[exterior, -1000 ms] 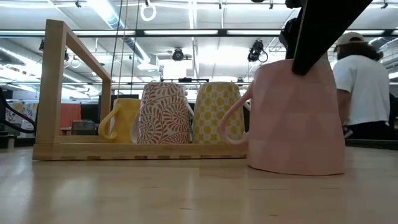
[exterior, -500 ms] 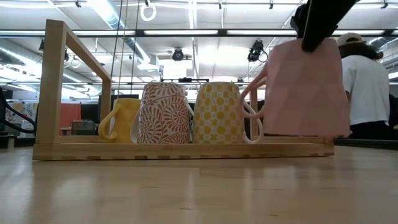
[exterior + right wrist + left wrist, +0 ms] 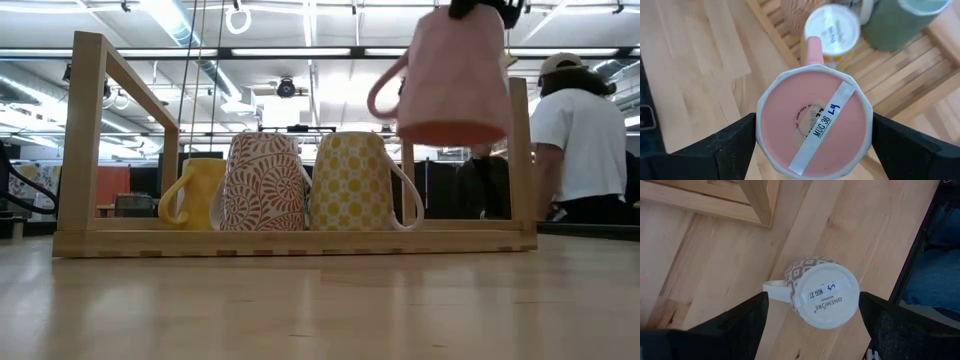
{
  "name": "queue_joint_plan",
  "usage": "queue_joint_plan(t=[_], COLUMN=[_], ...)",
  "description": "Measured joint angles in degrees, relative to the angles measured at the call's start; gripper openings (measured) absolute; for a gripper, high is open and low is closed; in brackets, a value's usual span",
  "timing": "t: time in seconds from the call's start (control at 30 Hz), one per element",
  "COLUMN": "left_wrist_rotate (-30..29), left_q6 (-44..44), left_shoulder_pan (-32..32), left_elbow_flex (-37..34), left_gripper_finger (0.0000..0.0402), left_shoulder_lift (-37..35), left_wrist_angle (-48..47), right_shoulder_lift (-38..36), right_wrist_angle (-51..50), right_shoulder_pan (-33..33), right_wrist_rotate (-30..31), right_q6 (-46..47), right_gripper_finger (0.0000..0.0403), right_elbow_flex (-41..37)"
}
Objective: Place coffee mugs
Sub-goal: Put the pink mug on the shelf
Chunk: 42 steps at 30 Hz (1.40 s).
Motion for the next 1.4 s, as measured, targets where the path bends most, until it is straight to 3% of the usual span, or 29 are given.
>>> queue_joint_plan(t=[0.33, 0.53, 0.9, 1.1, 1.4], left_wrist_rotate=[0.00, 0.00, 0.00, 0.00, 0.00], left_q6=[0.00, 0.00, 0.00, 0.00, 0.00], left_shoulder_pan=[0.02, 0.02, 0.02, 0.02, 0.00], left_elbow_flex=[0.00, 0.00, 0.00, 0.00, 0.00], left_gripper_finger=[0.0316, 0.0316, 0.0316, 0.0316, 0.0316], left_shoulder_lift=[0.00, 0.00, -0.01, -0.02, -0.02], left_wrist_angle=[0.02, 0.01, 0.14, 0.26, 0.46], right_shoulder_lift=[-8.05, -9.10, -6.69, -3.74, 0.85], right_wrist_angle=[0.08, 0.11, -0.01, -0.17, -1.67], right_shoulder_pan=[-7.19, -13.43, -22.32, -23.52, -23.97], right_wrist_rotate=[5.13, 8.09, 6.96, 2.09, 1.41], right_q6=[-0.36, -1.41, -5.53, -6.35, -5.49], right_gripper_finger=[0.0358, 0.0358, 0.0358, 0.0358, 0.0358], right_elbow_flex=[0.00, 0.00, 0.07, 0.07, 0.07])
